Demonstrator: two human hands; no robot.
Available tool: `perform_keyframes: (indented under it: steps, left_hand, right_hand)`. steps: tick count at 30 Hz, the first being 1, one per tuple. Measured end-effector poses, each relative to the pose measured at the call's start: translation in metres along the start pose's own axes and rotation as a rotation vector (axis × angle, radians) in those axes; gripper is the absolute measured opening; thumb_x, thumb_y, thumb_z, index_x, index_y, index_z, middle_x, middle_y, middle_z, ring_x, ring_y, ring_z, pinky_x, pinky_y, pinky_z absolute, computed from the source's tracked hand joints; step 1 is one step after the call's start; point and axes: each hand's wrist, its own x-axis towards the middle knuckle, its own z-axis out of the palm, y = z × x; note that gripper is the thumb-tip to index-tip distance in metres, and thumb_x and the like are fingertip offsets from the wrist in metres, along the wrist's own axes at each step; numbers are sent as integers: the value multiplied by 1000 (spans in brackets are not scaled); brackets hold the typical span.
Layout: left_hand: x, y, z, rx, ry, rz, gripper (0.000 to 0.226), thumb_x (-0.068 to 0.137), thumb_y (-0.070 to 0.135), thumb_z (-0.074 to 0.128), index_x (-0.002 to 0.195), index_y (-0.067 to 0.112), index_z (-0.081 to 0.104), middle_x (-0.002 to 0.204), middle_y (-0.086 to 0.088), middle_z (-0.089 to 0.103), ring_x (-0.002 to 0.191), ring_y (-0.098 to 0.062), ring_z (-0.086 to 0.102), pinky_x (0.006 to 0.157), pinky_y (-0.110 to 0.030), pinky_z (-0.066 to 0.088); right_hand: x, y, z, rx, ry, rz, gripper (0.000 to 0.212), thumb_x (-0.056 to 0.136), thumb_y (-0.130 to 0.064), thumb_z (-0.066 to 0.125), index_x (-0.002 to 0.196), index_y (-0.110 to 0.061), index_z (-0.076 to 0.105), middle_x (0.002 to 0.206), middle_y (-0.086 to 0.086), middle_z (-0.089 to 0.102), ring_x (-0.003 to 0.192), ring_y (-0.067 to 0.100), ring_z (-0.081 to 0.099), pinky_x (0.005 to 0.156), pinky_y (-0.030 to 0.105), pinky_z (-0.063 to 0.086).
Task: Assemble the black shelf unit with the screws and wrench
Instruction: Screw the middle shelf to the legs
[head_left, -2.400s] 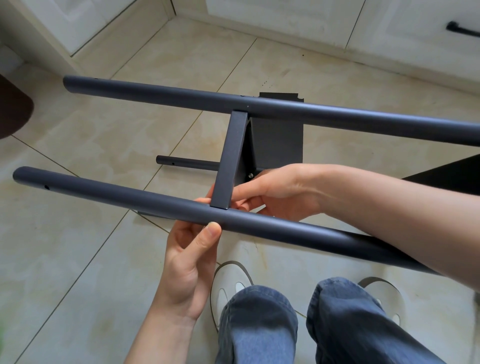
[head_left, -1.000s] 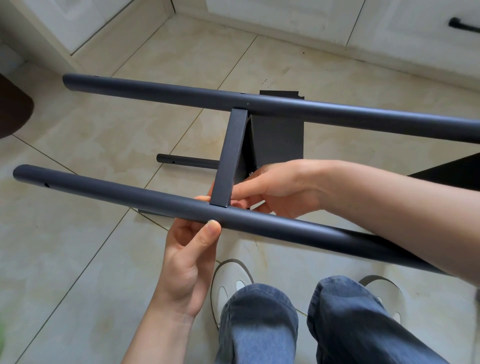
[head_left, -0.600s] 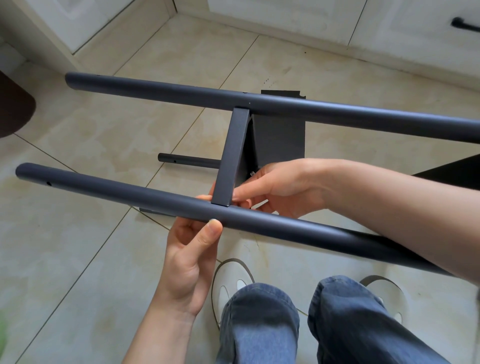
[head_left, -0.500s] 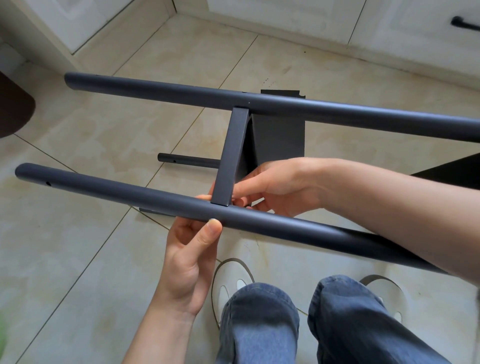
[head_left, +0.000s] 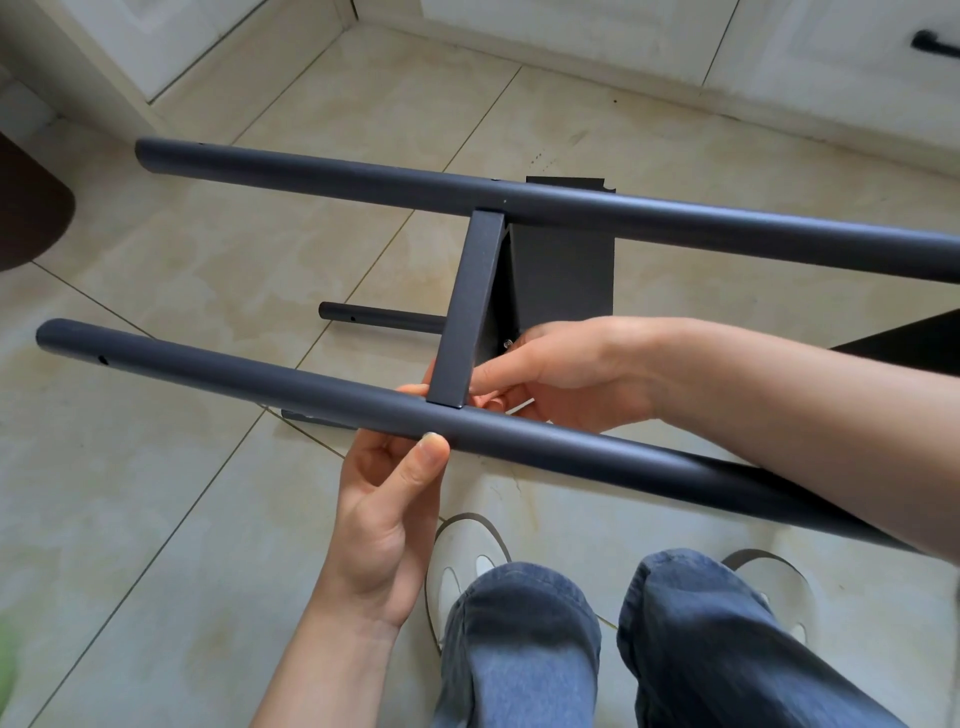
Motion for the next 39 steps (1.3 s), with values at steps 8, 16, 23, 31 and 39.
perform_keyframes:
  steps: [8, 16, 23, 31, 39]
  left_hand:
    - [1, 1, 0, 10, 1, 15, 49, 58, 36, 95, 101, 22, 76, 106, -11, 73, 106, -29, 68, 96, -32, 52]
    - [1, 0, -1, -1, 7, 7, 54, 58, 35, 96, 104, 19, 73, 112, -16, 71, 110, -33, 66, 99, -34, 51]
    - [-1, 0, 1, 1, 10, 11, 48, 56, 37, 96, 99, 26, 77, 106, -8, 73, 105, -25, 68, 93, -30, 54]
    - [0, 1, 1, 24, -19, 22, 44, 60, 37, 94, 100, 27, 77, 107, -9, 74, 107, -28, 69, 95, -32, 53]
    - [0, -1, 2, -8, 5, 20, 48, 57, 37, 96, 100, 26, 77, 105, -9, 74, 103, -27, 69, 91, -31, 55]
  right_hand:
    - [1, 1, 0, 60, -56, -19, 42, 99, -27, 55, 131, 0, 59, 101, 10, 58, 91, 20, 56, 84, 31, 49]
    - [4, 0, 1, -49, 59, -65, 24, 95, -29, 63, 104, -8, 70, 87, 7, 62, 81, 17, 58, 70, 28, 52]
    - [4, 4, 2, 96, -13, -84, 40, 98, -21, 57, 130, 3, 59, 101, 12, 59, 91, 20, 53, 81, 30, 48]
    - [4, 2, 2, 98, -9, -76, 33, 96, -24, 61, 120, -1, 67, 76, 3, 61, 71, 14, 55, 66, 23, 50]
    - [3, 2, 1, 136, -61, -26, 43, 99, -22, 56, 134, 1, 56, 90, 8, 56, 83, 18, 52, 79, 28, 47]
